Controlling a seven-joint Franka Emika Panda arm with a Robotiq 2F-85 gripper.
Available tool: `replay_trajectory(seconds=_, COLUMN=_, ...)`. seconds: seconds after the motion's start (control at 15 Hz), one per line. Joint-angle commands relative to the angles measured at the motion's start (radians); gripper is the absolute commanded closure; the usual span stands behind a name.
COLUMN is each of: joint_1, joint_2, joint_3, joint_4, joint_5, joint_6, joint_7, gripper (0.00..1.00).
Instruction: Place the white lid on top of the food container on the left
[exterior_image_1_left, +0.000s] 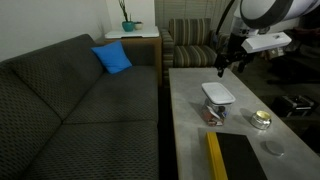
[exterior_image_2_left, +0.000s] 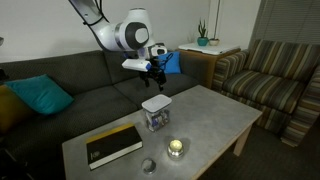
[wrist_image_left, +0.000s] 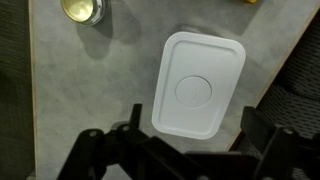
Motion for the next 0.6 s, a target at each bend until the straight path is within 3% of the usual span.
replay_trajectory(seconds=0.0, joint_1=0.010, joint_2=-0.048, joint_3=-0.008, joint_4=-0.059, joint_5=-0.024, joint_6=-0.024, joint_7=0.016, gripper=0.00)
replay_trajectory(seconds=0.53, joint_1=0.009, joint_2=-0.049, joint_3=-0.006, joint_4=-0.062, joint_5=-0.018, joint_6=-0.027, joint_7=0.023, gripper=0.00)
